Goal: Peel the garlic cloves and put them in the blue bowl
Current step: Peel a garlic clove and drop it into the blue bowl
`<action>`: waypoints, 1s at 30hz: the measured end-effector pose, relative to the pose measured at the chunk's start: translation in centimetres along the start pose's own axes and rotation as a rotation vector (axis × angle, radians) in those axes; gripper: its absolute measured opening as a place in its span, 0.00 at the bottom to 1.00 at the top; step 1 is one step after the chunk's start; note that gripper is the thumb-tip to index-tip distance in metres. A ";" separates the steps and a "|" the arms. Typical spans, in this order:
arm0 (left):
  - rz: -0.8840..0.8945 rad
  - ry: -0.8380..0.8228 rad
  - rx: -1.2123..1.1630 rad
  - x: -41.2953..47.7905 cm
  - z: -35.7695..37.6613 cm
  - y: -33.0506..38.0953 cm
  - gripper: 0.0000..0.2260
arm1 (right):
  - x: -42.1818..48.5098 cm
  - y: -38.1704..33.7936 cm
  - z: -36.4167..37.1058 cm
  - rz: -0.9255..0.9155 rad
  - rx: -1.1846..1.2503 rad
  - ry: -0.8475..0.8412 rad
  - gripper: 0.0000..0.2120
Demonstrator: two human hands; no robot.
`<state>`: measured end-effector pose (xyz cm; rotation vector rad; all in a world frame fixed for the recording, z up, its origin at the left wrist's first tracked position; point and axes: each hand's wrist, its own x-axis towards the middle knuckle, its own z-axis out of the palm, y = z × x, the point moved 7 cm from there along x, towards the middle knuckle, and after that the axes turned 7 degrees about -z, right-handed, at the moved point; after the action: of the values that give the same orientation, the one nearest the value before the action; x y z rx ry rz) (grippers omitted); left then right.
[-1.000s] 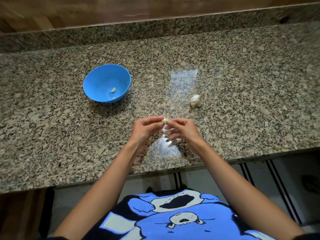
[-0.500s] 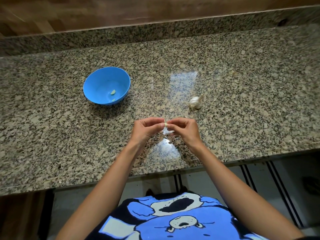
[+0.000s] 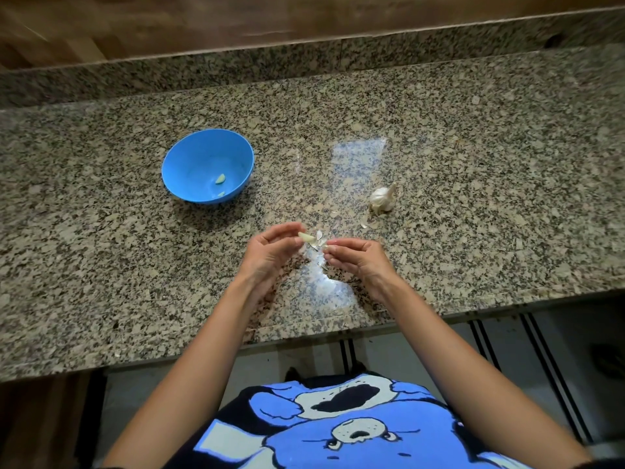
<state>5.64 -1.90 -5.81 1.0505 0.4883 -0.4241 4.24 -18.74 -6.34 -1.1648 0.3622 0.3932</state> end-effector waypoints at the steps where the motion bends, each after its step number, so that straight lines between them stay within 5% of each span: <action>1: 0.024 0.071 -0.021 0.2 -1.0 0.4 0.11 | 0.0 0.1 -0.3 -0.003 -0.007 0.036 0.07; 3: 0.102 0.258 0.114 0.6 -3.4 1.3 0.11 | 0.1 0.2 -1.2 -0.009 -0.023 0.120 0.06; 8: 0.504 0.525 1.036 -0.7 -4.1 3.1 0.13 | -0.6 -0.1 -3.2 -0.011 0.025 0.279 0.08; 11: 0.677 0.305 1.250 -1.0 0.7 0.6 0.20 | -1.3 0.1 -4.8 -0.035 0.067 0.390 0.04; 15: 0.447 0.170 1.464 2.1 3.7 -4.3 0.30 | -2.5 0.4 -6.8 -0.061 0.104 0.487 0.05; 30: 0.685 -0.526 1.764 2.5 10.0 -5.2 0.24 | -4.6 0.3 -8.9 -0.148 0.148 0.542 0.02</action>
<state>6.60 -13.35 -6.87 2.5383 -0.9711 -0.4334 -0.56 -27.46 -7.53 -1.1326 0.7577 -0.0873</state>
